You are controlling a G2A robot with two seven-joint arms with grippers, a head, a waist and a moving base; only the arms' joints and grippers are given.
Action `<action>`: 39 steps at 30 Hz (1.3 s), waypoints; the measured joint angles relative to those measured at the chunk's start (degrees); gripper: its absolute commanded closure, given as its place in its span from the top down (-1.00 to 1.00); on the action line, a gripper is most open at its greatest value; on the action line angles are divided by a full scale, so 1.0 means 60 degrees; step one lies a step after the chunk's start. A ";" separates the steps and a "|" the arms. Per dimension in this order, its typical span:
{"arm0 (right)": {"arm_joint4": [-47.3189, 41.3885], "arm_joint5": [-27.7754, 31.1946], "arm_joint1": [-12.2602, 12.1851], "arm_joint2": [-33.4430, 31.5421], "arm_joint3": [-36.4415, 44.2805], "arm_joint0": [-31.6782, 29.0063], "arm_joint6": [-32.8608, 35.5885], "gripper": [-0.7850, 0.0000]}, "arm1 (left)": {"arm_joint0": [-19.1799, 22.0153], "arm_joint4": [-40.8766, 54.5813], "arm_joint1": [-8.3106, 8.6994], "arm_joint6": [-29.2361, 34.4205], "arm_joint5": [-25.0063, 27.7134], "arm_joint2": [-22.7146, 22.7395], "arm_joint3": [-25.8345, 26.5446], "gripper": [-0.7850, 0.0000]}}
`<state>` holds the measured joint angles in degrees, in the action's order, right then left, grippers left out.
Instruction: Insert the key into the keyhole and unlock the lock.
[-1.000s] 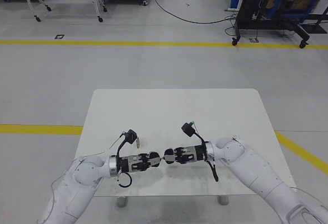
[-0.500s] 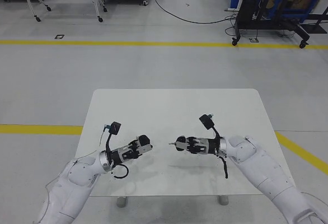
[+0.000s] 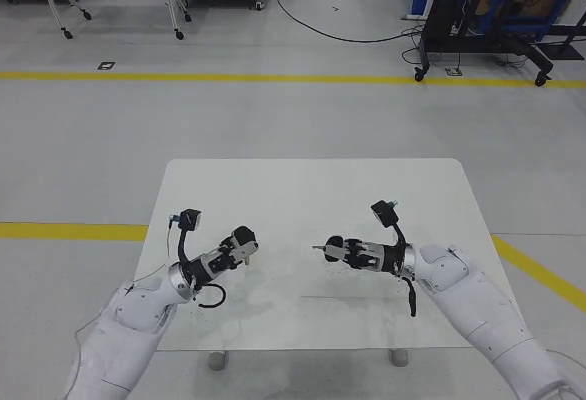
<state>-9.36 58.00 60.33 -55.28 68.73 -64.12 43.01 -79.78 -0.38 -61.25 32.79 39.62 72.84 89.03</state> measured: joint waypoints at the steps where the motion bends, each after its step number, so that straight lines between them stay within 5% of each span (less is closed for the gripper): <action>1: 0.0000 0.0000 0.0000 0.0000 0.0000 0.0000 0.0000 -1.00 | -0.0117 -0.0849 0.0039 -0.0221 -0.0408 0.0214 0.0363 1.00; 4: 0.0000 0.0000 0.0000 0.0000 0.0000 0.0000 0.0000 -1.00 | -0.0614 -0.4556 0.0147 -0.0527 -0.2208 0.0581 0.1723 1.00; 7: 0.0000 0.0000 0.0000 0.0000 0.0000 0.0000 0.0000 -1.00 | -0.0949 -0.7855 0.0203 0.0364 -0.3464 0.0177 0.2840 1.00; 12: 0.0000 0.0000 0.0000 0.0000 0.0000 0.0000 0.0000 -1.00 | -0.0623 -1.0186 0.0121 0.1645 -0.4448 -0.0695 0.2938 1.00; 15: 0.0000 0.0000 0.0000 0.0000 0.0000 0.0000 0.0000 -1.00 | -0.0255 -1.0905 0.0028 0.1871 -0.4931 -0.1223 0.2568 0.99; 16: 0.0000 0.0000 0.0000 0.0000 0.0000 0.0000 0.0000 -1.00 | -0.0143 -1.0961 -0.0006 0.1874 -0.5031 -0.1365 0.2426 0.80; 23: 0.0000 0.0000 0.0000 0.0000 0.0000 0.0000 0.0000 -1.00 | 0.0815 -1.0499 -0.0239 0.1725 -0.5073 -0.1986 0.1100 0.42; 25: 0.0000 0.0000 0.0000 0.0000 0.0000 0.0000 0.0000 -1.00 | 0.0993 -1.0460 -0.0284 0.1647 -0.5107 -0.2070 0.0880 0.17; 29: 0.0000 0.0000 0.0000 0.0000 0.0000 0.0000 0.0000 -1.00 | 0.1154 -1.0472 -0.0356 0.1435 -0.5343 -0.2184 0.0618 -0.13; 34: 0.0000 0.0000 0.0000 0.0000 0.0000 0.0000 0.0000 -1.00 | 0.1217 -1.0556 -0.0414 0.1436 -0.5611 -0.2271 0.0485 -0.22; 39: 0.0000 0.0000 0.0000 0.0000 0.0000 0.0000 0.0000 -1.00 | 0.1178 -1.0938 -0.0450 0.1623 -0.6016 -0.2360 0.0514 -0.62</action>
<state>-9.36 58.00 60.33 -55.28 68.73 -64.12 43.01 -72.71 -66.01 -63.95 42.53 3.53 58.68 92.12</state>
